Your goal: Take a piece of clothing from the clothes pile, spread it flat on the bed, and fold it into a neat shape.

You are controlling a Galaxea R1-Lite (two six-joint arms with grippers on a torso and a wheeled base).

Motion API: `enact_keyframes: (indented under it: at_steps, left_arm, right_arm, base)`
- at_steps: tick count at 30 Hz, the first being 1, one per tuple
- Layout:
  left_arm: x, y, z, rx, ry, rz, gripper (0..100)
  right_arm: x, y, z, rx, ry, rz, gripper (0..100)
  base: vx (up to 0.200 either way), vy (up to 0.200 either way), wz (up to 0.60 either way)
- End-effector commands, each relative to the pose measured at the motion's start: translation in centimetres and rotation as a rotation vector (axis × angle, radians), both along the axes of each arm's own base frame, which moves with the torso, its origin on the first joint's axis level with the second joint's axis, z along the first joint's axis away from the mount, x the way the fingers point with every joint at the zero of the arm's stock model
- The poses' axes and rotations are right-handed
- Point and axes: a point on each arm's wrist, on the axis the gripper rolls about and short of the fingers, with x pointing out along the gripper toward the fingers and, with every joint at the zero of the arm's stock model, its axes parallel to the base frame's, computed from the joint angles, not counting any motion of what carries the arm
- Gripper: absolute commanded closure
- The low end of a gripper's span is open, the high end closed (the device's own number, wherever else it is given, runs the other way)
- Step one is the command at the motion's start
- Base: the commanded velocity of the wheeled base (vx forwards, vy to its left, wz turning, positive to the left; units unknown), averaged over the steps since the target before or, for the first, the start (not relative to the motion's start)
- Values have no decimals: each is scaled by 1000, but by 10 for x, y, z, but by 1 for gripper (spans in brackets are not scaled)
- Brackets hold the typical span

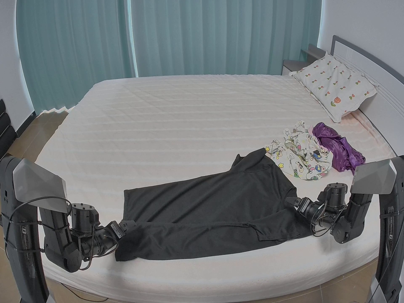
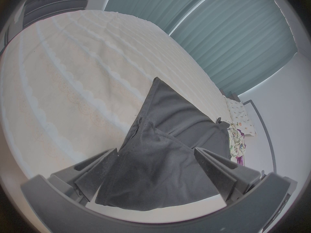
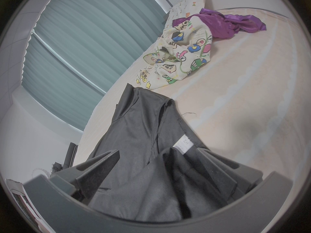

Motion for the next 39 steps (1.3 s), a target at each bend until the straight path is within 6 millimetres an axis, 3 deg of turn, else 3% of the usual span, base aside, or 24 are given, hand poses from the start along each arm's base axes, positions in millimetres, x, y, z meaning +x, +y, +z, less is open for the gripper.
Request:
enact_keyframes:
  at_steps: [1,9,16,17,26,39]
  left_arm:
    - [-10,1,0,29,20,-24,0]
    - [-34,1,-6,159,50,-218,0]
    - [-42,-5,-18,180,71,-273,0]
    - [-43,-5,-21,199,69,-286,100]
    - [-60,2,-22,330,118,-309,100]
    - [-59,12,-21,417,120,-282,100]
  right_arm:
    - [-11,-12,11,1,-9,-33,0]
    - [-20,-14,9,1,4,-38,0]
    - [-23,-11,9,0,15,-27,0]
    - [-23,-11,9,0,15,-27,0]
    - [-23,-11,8,0,17,-29,0]
    - [-25,-11,9,-1,10,-28,0]
  base:
    - [0,0,0]
    - [0,0,0]
    - [0,0,0]
    - [0,0,0]
    - [0,0,0]
    - [0,0,0]
